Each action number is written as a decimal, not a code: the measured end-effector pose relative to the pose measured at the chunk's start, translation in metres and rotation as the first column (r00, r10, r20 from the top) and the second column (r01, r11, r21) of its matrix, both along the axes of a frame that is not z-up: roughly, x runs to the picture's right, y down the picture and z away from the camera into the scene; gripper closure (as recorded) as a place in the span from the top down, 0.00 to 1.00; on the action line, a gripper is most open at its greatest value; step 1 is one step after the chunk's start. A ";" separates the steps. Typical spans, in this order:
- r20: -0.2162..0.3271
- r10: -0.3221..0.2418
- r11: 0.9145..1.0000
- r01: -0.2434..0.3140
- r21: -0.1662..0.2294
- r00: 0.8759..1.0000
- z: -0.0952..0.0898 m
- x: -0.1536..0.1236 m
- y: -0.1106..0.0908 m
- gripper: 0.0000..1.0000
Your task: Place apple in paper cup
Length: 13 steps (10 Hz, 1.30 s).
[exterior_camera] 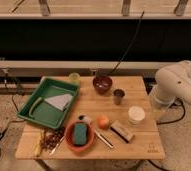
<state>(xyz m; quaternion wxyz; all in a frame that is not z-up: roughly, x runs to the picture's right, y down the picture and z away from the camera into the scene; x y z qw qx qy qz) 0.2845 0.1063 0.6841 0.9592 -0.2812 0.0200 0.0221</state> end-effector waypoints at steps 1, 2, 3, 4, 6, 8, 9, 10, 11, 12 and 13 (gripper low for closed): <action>0.000 0.000 1.000 0.000 0.000 1.000 0.000 0.000 0.000 0.65; 0.000 0.000 1.000 0.000 0.000 1.000 0.000 0.000 0.000 0.65; 0.000 0.000 1.000 0.000 0.000 1.000 0.000 0.000 0.000 0.65; 0.000 0.000 1.000 0.000 0.000 1.000 0.000 0.000 0.000 0.65; 0.000 0.000 1.000 0.000 0.000 1.000 0.000 0.000 0.000 0.65; 0.000 0.000 1.000 0.000 0.000 1.000 0.000 0.000 0.000 0.65; 0.000 0.000 1.000 0.000 0.000 1.000 0.000 0.000 0.000 0.65; 0.000 0.000 1.000 0.000 0.000 1.000 0.000 0.000 0.000 0.65; 0.000 0.000 1.000 0.000 0.000 1.000 0.000 0.000 0.000 0.65; 0.001 0.000 1.000 0.000 0.000 1.000 0.000 0.000 0.000 0.65; 0.012 0.006 1.000 -0.006 0.005 1.000 0.003 -0.001 -0.001 0.65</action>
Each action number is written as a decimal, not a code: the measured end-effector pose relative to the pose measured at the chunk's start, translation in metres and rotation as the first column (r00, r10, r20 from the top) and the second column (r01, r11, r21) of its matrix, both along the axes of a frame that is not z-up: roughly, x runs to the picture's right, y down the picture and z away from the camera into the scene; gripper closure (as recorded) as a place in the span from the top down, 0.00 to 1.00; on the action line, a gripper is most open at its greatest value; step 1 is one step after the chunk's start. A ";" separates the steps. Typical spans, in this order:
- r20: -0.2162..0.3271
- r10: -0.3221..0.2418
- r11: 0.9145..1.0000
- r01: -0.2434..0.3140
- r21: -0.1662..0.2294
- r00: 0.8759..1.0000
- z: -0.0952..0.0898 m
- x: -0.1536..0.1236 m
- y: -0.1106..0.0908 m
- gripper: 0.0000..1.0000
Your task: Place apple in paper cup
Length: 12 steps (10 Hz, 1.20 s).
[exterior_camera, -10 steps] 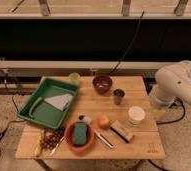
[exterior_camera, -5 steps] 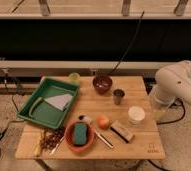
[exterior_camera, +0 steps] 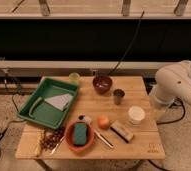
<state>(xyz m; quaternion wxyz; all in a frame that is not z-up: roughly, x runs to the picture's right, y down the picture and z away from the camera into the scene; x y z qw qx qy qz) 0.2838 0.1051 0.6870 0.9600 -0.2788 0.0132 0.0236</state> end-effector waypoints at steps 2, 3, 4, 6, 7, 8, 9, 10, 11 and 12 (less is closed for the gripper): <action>0.061 0.044 0.999 -0.045 0.016 0.997 0.011 -0.003 -0.009 0.65; 0.106 0.070 0.997 -0.074 0.026 0.992 0.021 -0.010 -0.020 0.65; 0.156 0.097 0.994 -0.103 0.030 0.983 0.031 -0.019 -0.030 0.65; 0.245 0.140 0.989 -0.150 0.021 0.959 0.050 -0.038 -0.048 0.65; 0.275 0.143 0.988 -0.154 0.016 0.951 0.057 -0.049 -0.054 0.65; 0.297 0.138 0.989 -0.147 0.010 0.945 0.062 -0.062 -0.056 0.65; 0.318 0.130 0.991 -0.137 0.002 0.939 0.068 -0.076 -0.057 0.65; 0.342 0.121 0.992 -0.125 -0.009 0.932 0.075 -0.091 -0.056 0.65; 0.362 0.113 0.993 -0.112 -0.025 0.925 0.083 -0.103 -0.053 0.65; 0.377 0.109 0.994 -0.102 -0.039 0.920 0.088 -0.112 -0.050 0.65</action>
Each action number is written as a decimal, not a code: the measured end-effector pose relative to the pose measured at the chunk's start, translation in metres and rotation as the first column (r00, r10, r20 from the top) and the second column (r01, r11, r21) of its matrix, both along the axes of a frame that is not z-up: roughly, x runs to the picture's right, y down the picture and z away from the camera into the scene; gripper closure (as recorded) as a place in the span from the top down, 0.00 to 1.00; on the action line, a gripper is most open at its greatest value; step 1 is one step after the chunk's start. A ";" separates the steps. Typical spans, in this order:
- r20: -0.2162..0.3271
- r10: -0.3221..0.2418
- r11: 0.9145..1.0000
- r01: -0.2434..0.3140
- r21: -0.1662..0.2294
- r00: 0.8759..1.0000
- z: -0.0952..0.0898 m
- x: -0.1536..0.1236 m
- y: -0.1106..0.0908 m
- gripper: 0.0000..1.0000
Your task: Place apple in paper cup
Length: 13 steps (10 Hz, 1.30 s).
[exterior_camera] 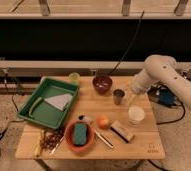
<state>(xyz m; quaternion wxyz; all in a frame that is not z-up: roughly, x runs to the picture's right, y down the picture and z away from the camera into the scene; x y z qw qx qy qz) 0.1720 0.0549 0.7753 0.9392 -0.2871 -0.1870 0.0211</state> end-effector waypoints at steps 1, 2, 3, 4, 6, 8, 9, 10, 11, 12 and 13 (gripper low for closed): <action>0.026 -0.018 1.000 0.018 -0.018 1.000 0.009 -0.016 0.004 0.65; 0.052 -0.037 0.999 0.038 -0.031 0.998 0.015 -0.031 0.006 0.65; 0.076 -0.055 0.997 0.058 -0.045 0.996 0.019 -0.041 0.009 0.65; 0.100 -0.073 0.995 0.079 -0.057 0.992 0.021 -0.048 0.012 0.65; 0.170 -0.125 0.988 0.139 -0.070 0.977 0.025 -0.069 0.016 0.65; 0.226 -0.161 0.980 0.183 -0.081 0.961 0.030 -0.075 0.025 0.65; 0.251 -0.178 0.975 0.205 -0.088 0.952 0.033 -0.080 0.032 0.65; 0.267 -0.185 0.972 0.216 -0.089 0.946 0.035 -0.085 0.035 0.65; 0.287 -0.193 0.968 0.230 -0.098 0.938 0.038 -0.090 0.043 0.65; 0.311 -0.200 0.963 0.245 -0.112 0.929 0.042 -0.097 0.056 0.65; 0.331 -0.207 0.959 0.258 -0.117 0.921 0.045 -0.105 0.065 0.65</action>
